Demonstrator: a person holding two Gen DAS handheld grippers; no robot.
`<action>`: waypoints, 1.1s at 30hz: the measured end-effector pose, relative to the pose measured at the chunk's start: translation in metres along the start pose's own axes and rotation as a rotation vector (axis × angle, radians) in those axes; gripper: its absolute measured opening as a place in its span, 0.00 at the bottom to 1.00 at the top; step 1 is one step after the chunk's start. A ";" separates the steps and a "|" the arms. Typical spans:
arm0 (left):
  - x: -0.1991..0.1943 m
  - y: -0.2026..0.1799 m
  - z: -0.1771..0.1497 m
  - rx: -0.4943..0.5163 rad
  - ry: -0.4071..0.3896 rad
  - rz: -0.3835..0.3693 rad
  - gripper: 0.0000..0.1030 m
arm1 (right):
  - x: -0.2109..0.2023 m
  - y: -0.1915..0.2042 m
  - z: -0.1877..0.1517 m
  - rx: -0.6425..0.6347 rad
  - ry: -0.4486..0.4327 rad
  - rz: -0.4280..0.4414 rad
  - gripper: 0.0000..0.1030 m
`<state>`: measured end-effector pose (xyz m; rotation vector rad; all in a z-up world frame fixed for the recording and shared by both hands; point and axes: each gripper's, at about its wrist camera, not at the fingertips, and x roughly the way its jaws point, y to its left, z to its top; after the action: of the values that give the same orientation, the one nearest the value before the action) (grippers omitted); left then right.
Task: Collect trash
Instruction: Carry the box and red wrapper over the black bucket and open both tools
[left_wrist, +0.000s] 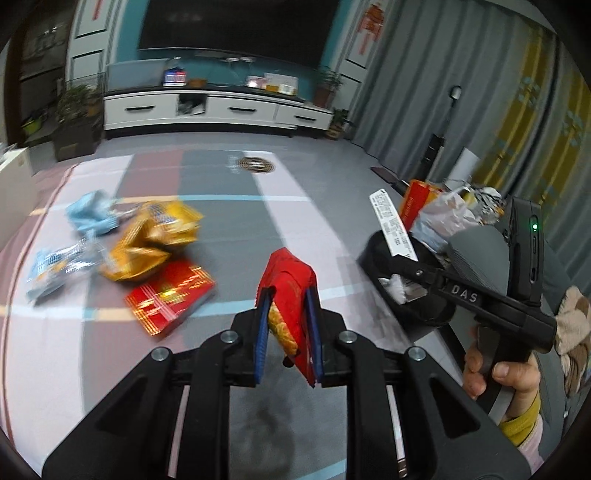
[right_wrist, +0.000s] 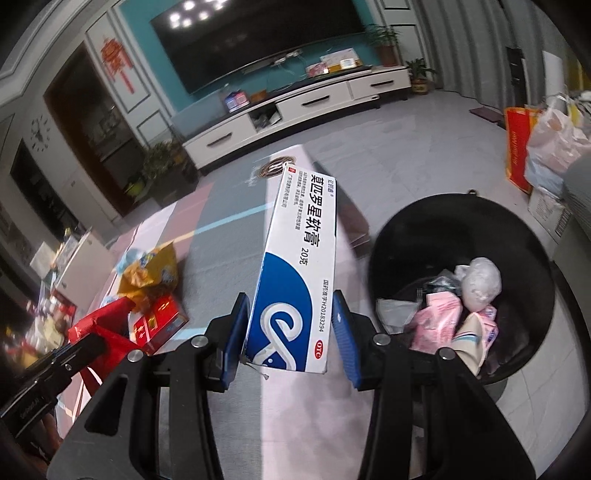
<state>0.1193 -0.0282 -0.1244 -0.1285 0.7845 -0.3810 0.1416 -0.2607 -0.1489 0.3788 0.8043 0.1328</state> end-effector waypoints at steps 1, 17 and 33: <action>0.005 -0.008 0.002 0.009 0.003 -0.011 0.20 | -0.002 -0.006 0.001 0.015 -0.006 -0.006 0.44; 0.087 -0.107 0.028 0.110 0.093 -0.148 0.21 | -0.034 -0.085 0.004 0.167 -0.078 -0.161 0.44; 0.153 -0.150 0.033 0.079 0.146 -0.201 0.48 | -0.041 -0.138 -0.004 0.263 -0.058 -0.272 0.51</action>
<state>0.1989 -0.2259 -0.1648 -0.1070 0.9025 -0.6166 0.1068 -0.3981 -0.1767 0.5140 0.8104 -0.2388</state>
